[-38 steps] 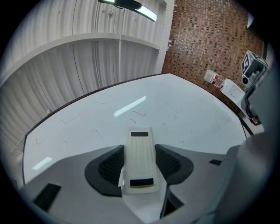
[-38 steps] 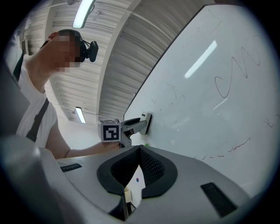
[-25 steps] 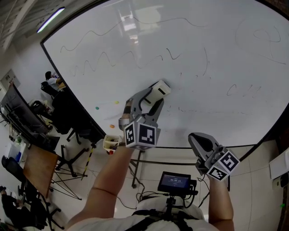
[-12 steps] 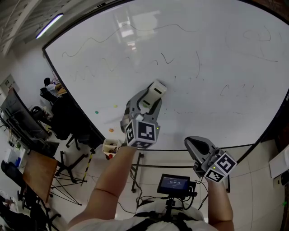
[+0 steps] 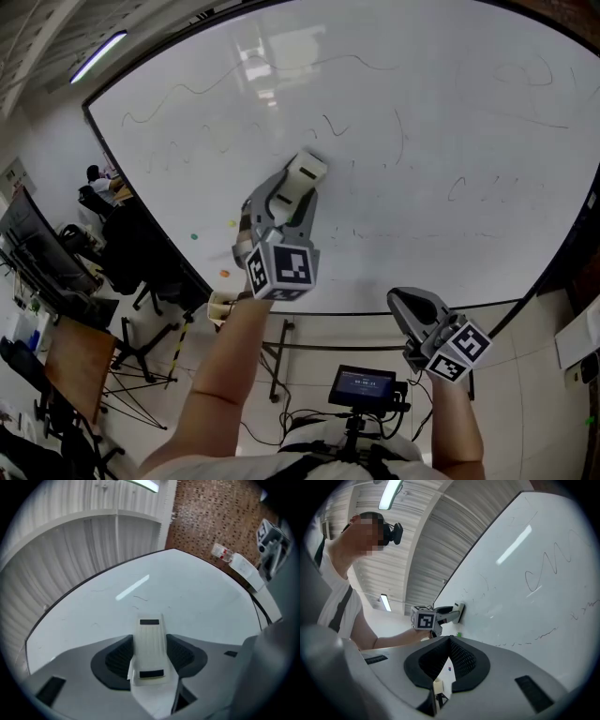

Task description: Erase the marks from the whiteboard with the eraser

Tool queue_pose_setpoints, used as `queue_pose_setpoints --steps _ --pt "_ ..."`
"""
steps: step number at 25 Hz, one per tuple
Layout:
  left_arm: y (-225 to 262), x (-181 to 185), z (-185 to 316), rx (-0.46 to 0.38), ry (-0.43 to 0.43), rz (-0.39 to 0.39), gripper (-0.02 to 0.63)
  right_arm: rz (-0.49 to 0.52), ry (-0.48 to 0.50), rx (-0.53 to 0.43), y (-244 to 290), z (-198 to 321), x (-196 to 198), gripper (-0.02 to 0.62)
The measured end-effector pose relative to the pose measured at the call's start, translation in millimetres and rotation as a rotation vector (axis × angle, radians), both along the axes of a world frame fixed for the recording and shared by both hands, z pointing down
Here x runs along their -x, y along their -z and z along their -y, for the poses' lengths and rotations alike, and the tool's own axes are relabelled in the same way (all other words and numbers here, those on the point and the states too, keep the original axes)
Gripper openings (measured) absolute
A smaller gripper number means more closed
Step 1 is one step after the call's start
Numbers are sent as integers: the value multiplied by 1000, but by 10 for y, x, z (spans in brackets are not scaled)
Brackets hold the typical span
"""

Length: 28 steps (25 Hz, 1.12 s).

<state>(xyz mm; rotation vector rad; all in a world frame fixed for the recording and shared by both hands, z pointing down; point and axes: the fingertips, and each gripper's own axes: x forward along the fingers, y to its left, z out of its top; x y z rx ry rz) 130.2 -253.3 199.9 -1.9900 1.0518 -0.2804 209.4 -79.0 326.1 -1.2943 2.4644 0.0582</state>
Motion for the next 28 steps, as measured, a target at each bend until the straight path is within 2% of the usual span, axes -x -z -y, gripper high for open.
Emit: queue_pose_setpoints --steps 2,4,6,12,14,18,20,23,28 --pt "-410 -210 -63 24 -35 134 249 -1 8 5 -29 5 26 2" --pt "-663 -308 -90 57 -69 200 249 -3 12 6 -38 -9 39 2" --pt "-585 -286 -98 56 -74 179 247 -3 7 5 -32 -33 6 2" --pt "158 -147 -100 -49 -23 4 247 20 -34 15 -71 -87 -145 2" --pt "78 -206 -118 -60 -20 9 247 23 -38 20 -98 -104 -159 2" --pt "-481 -587 -249 -21 -81 152 247 20 -41 23 -115 -119 -161 2" --pt "-574 -650 -266 -10 -91 183 247 12 -39 20 -94 -139 -130 2" --pt "-375 -649 -264 12 -122 127 247 1 -44 20 -60 -169 -155 2" --pt "97 -691 -324 -76 -111 34 247 0 -55 20 -59 -196 -162 2"
